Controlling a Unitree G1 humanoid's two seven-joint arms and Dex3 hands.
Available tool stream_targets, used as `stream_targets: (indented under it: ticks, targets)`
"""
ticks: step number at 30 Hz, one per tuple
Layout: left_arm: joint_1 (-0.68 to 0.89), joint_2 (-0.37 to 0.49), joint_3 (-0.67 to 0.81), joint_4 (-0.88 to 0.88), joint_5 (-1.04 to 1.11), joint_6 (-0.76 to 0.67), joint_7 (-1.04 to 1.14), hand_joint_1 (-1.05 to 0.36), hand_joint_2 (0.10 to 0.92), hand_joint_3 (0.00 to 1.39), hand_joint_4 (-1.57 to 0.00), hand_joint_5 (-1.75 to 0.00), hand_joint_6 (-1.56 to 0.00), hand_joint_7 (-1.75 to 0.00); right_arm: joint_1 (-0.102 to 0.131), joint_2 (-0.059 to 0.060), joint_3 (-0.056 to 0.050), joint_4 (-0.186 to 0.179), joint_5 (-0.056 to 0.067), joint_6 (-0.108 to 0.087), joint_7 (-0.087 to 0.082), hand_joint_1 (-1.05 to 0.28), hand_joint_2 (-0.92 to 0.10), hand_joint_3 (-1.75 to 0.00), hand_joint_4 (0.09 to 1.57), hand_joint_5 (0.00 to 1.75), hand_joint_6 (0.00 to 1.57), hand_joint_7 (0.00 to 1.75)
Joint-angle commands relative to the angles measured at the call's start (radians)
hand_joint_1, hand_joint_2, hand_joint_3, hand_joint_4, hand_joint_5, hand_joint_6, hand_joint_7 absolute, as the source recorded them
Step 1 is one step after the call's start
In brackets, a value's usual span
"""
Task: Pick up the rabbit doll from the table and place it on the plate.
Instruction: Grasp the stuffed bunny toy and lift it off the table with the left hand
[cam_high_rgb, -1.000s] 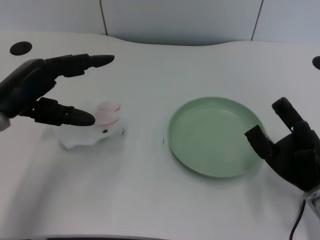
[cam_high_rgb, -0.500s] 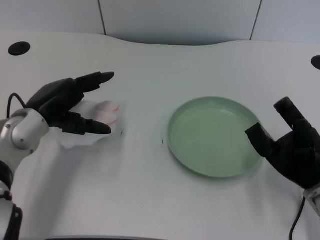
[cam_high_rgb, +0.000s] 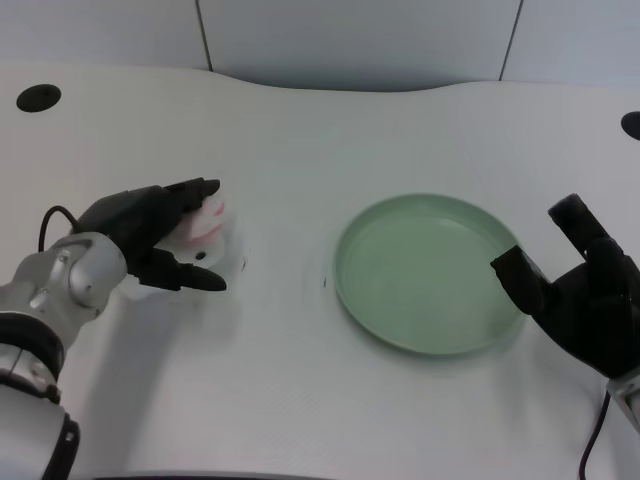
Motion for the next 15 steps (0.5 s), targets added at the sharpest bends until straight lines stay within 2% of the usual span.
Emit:
stream_targets:
  ticks: [1, 3, 7, 8, 10, 11, 12, 13, 14, 15]
  targets:
    - [0.007, 0.009, -0.054, 0.026, 0.053, 0.059, 0.029, -0.93, 0.897, 0.01, -0.26, -0.05, -0.18, -0.01, 0.011, -0.011, -0.004, -0.012, 0.005, 0.006, 0.000, -0.60, -0.92, -0.10, 0.76, 1.75, 0.80, 1.64]
    - [0.002, 0.010, -0.085, 0.029, 0.082, 0.080, 0.062, -0.92, 0.884, 0.00, -0.28, -0.05, -0.20, -0.02, 0.014, -0.009, -0.005, -0.017, 0.008, 0.011, -0.002, -0.60, -0.92, -0.10, 0.76, 1.75, 0.81, 1.63]
    - [-0.008, 0.007, -0.145, 0.032, 0.139, 0.122, 0.148, -0.67, 0.828, 0.00, -0.56, -0.16, -0.39, -0.05, 0.018, -0.006, -0.007, -0.026, 0.011, 0.015, -0.002, -0.61, -0.92, -0.11, 0.76, 1.75, 0.82, 1.58]
    - [-0.010, 0.006, -0.163, 0.033, 0.159, 0.132, 0.176, -0.56, 0.820, 0.00, -0.69, -0.26, -0.54, -0.06, 0.018, -0.006, -0.007, -0.025, 0.011, 0.014, 0.002, -0.60, -0.92, -0.11, 0.75, 1.75, 0.82, 1.58]
    - [-0.015, 0.004, -0.198, 0.035, 0.194, 0.155, 0.218, -0.46, 0.812, 0.00, -0.73, -0.54, -0.72, -0.04, 0.017, -0.008, -0.006, -0.025, 0.009, 0.011, 0.006, -0.60, -0.92, -0.12, 0.75, 1.75, 0.82, 1.59]
    - [-0.017, 0.004, -0.209, 0.036, 0.202, 0.163, 0.227, -0.40, 0.822, 0.00, -0.68, -0.88, -0.87, -0.08, 0.017, -0.008, -0.005, -0.027, 0.008, 0.009, 0.005, -0.61, -0.92, -0.13, 0.75, 1.75, 0.81, 1.63]
    - [-0.018, 0.003, -0.215, 0.037, 0.206, 0.168, 0.232, -0.38, 0.826, 0.00, -0.65, -1.04, -0.92, -0.09, 0.017, -0.009, -0.004, -0.027, 0.007, 0.009, 0.005, -0.61, -0.92, -0.14, 0.75, 1.75, 0.81, 1.65]
    - [-0.022, 0.004, -0.232, 0.038, 0.222, 0.177, 0.246, -0.37, 0.827, 0.00, -0.63, -1.12, -0.95, -0.10, 0.018, -0.009, -0.004, -0.028, 0.007, 0.005, 0.006, -0.61, -0.92, -0.14, 0.75, 1.75, 0.80, 1.66]
    - [-0.025, 0.005, -0.244, 0.038, 0.233, 0.183, 0.257, -0.43, 0.859, 0.00, -0.69, -1.38, -1.01, -0.41, 0.018, -0.009, -0.005, -0.028, 0.007, 0.003, 0.008, -0.61, -0.92, -0.14, 0.74, 1.75, 0.78, 1.71]
    - [-0.027, 0.006, -0.253, 0.039, 0.240, 0.187, 0.264, -0.45, 0.871, 0.00, -0.70, -1.47, -0.95, -0.68, 0.019, -0.009, -0.005, -0.028, 0.007, 0.001, 0.009, -0.61, -0.92, -0.14, 0.74, 1.75, 0.78, 1.73]
